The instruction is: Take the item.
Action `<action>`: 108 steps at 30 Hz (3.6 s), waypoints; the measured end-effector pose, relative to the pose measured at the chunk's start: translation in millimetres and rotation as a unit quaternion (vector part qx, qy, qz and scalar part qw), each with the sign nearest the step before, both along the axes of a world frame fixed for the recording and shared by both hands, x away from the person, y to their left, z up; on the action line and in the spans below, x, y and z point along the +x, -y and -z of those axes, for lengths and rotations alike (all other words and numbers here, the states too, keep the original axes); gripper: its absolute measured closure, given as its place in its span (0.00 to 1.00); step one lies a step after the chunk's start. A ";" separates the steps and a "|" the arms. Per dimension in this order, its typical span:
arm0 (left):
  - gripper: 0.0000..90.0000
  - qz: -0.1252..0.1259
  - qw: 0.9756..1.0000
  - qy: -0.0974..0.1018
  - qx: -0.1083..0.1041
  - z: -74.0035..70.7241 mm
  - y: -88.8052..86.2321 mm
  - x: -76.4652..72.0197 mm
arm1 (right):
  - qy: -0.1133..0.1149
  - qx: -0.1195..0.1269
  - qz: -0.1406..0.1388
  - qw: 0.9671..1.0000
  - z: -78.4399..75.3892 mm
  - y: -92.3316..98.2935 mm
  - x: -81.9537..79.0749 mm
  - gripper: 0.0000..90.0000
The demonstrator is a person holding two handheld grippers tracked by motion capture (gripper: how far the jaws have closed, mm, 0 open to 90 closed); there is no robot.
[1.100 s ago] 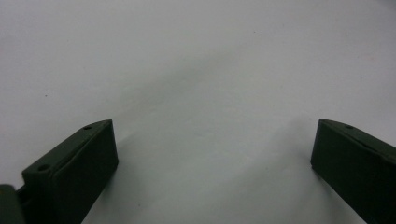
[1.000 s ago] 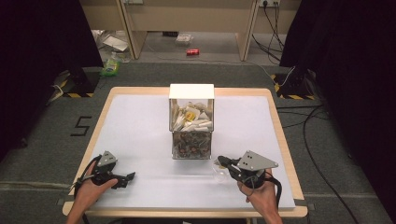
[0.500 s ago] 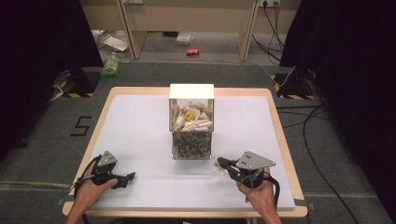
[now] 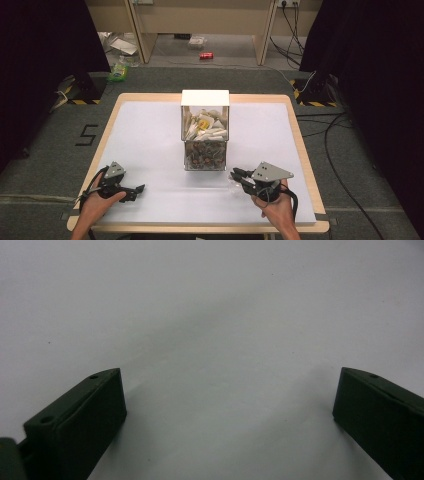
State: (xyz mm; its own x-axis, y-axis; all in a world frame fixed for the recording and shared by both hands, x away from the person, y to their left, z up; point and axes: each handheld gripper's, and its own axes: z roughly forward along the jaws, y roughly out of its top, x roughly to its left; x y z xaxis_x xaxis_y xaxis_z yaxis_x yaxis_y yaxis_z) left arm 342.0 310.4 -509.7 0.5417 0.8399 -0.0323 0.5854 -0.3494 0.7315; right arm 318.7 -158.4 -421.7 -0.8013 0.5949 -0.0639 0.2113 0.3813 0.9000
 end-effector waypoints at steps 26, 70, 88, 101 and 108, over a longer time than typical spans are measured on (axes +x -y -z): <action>0.00 0.000 1.000 0.000 0.000 0.0 0.0 0.0 | 0.004 0.029 0.090 0.995 -6.9 48.1 11.3 0.75; 0.00 0.000 1.000 0.000 0.000 0.0 0.0 0.0 | -0.091 0.004 0.204 0.975 46.7 86.8 38.9 0.42; 0.00 0.000 1.000 0.000 0.000 0.0 0.0 0.0 | -0.108 -0.013 0.214 0.971 58.8 89.1 42.1 0.38; 0.00 0.000 1.000 0.000 0.000 0.0 0.1 0.0 | -0.137 -0.039 0.220 0.965 71.0 91.1 47.3 0.26; 0.00 0.000 1.000 0.000 -0.001 0.0 0.1 -0.1 | -0.150 -0.045 0.220 0.963 75.3 90.2 48.4 0.19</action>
